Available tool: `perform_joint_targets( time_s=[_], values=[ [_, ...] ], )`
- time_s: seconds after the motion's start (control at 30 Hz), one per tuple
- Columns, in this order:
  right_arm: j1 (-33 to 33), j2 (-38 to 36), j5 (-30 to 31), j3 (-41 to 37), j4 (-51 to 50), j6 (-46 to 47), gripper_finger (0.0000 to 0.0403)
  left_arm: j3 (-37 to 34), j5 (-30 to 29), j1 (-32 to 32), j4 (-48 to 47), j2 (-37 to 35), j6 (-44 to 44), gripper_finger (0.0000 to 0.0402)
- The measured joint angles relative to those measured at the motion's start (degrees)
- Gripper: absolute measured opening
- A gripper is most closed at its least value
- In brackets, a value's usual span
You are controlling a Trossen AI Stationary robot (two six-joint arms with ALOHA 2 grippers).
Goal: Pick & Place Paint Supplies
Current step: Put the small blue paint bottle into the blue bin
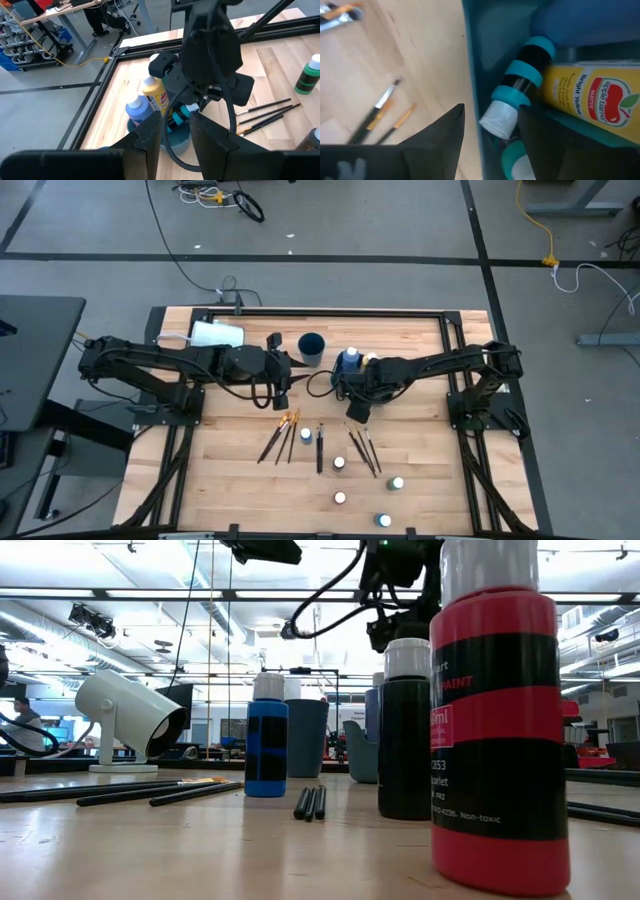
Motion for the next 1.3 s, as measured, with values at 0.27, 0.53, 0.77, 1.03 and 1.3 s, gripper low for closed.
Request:
perform_joint_targets(
  time_s=[0.27,0.53,0.77,1.03,1.3],
  values=[
    [-0.17,0.06,-0.23,0.0,-2.39,-0.08,0.019,0.0,0.0,0.0,0.02,0.0,0.02,0.0112],
    [-0.13,-0.05,-1.3,2.37,-5.19,-2.02,0.019,0.0,-0.13,0.0,0.19,0.0,0.02,0.0112],
    [2.69,-0.21,-5.32,5.46,-6.5,0.77,0.019,0.0,-1.31,0.02,0.43,0.0,0.03,0.0112],
    [6.82,-0.7,-5.49,5.45,-7.7,0.57,0.019,0.0,3.91,0.02,-0.08,0.05,-1.04,0.0112],
    [9.92,-0.66,-5.38,5.46,-4.49,0.1,0.019,0.01,26.4,-0.95,-5.89,3.09,-1.95,0.0112]
  ],
)
